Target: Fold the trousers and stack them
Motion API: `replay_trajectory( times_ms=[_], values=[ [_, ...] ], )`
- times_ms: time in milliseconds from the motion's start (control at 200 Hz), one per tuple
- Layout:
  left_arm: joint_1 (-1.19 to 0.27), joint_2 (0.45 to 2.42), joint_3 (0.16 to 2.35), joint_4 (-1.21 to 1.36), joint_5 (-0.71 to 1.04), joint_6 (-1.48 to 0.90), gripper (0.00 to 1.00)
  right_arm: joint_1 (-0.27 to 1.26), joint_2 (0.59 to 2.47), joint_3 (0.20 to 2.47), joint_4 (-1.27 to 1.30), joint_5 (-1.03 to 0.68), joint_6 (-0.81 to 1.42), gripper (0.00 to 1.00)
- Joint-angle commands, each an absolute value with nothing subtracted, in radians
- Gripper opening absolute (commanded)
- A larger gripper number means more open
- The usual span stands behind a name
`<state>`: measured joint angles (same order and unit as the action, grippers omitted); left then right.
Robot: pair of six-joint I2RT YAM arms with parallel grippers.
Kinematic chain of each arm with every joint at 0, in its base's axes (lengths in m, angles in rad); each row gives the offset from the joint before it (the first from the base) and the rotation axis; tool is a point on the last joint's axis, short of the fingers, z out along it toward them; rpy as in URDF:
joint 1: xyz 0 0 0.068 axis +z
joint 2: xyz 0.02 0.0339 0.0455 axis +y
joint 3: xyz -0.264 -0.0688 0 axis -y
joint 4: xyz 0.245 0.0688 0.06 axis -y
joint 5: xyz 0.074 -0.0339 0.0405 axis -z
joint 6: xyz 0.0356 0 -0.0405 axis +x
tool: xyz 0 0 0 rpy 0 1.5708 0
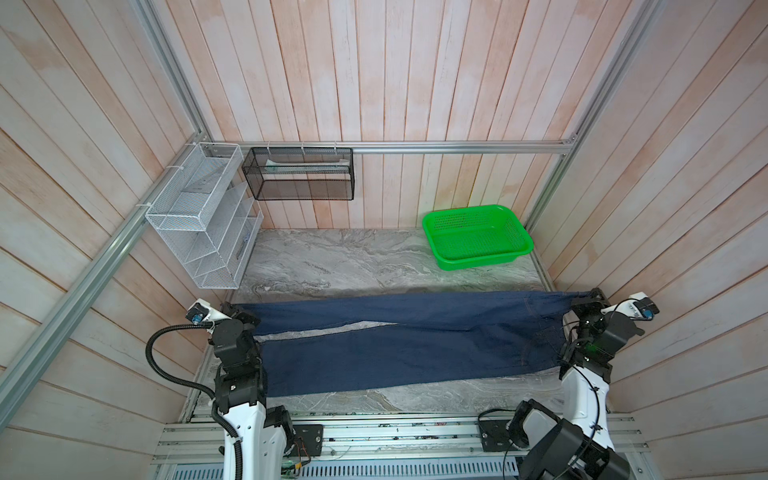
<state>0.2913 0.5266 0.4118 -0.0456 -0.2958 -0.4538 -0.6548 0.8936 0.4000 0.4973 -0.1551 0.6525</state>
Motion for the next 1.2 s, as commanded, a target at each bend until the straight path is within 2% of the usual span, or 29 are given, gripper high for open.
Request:
replay_trajectory(
  times_ms=[0,360,685,765,980,1085,1195],
  values=[
    [0.289,0.488,0.372,-0.049,-0.314,-0.461,0.0,-0.652,0.89,0.343,0.507,-0.086,0.597,0.0],
    [0.277,0.39,0.313,-0.154,-0.379,-0.516,0.0,-0.652,0.808,0.262,0.371,0.134,0.589,0.0],
    [0.254,0.279,0.279,-0.265,-0.482,-0.576,0.0,-0.652,0.756,0.237,0.253,0.236,0.588,0.0],
    [0.255,0.288,0.278,-0.277,-0.488,-0.584,0.06,-0.652,0.752,0.234,0.238,0.247,0.586,0.0],
    [0.255,0.31,0.282,-0.322,-0.508,-0.613,0.12,-0.652,0.755,0.236,0.171,0.265,0.589,0.03],
    [0.255,0.311,0.286,-0.338,-0.522,-0.624,0.27,-0.651,0.746,0.238,0.137,0.28,0.6,0.14],
    [0.255,0.319,0.296,-0.358,-0.535,-0.634,0.36,-0.652,0.741,0.244,0.102,0.297,0.614,0.27]
  ],
)
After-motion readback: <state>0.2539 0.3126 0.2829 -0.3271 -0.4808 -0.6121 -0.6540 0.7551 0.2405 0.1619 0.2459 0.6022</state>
